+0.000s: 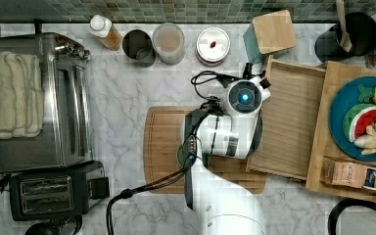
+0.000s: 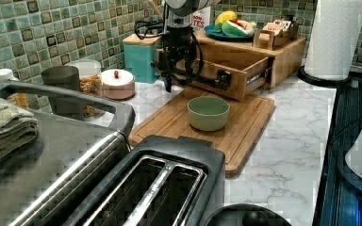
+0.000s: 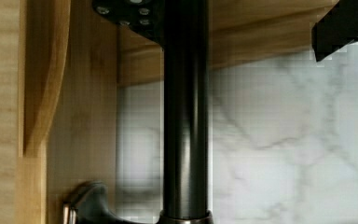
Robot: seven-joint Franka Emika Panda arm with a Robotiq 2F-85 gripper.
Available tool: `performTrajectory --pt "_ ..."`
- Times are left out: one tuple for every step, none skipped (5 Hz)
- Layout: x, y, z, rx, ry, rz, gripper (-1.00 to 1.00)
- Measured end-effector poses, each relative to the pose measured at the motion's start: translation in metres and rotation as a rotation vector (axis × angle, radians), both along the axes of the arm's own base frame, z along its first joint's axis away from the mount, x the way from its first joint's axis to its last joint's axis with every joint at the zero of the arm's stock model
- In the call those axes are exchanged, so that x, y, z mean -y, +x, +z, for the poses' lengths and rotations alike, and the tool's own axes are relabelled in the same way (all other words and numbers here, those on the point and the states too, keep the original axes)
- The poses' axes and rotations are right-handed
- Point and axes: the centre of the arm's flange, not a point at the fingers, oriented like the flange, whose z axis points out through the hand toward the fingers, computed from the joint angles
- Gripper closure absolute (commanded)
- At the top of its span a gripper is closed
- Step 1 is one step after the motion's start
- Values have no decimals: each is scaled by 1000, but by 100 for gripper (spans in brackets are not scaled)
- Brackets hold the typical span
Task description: Open the drawer.
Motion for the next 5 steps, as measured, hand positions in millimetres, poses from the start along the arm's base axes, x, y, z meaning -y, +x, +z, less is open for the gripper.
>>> performTrajectory --pt "-18 2 0 3 14 3 -100" --pt "-24 4 0 15 35 -25 -100" --pt "-22 5 1 36 36 -85 -100" --pt "-21 4 1 40 36 -108 -100" --pt "-22 4 2 40 38 -107 -100"
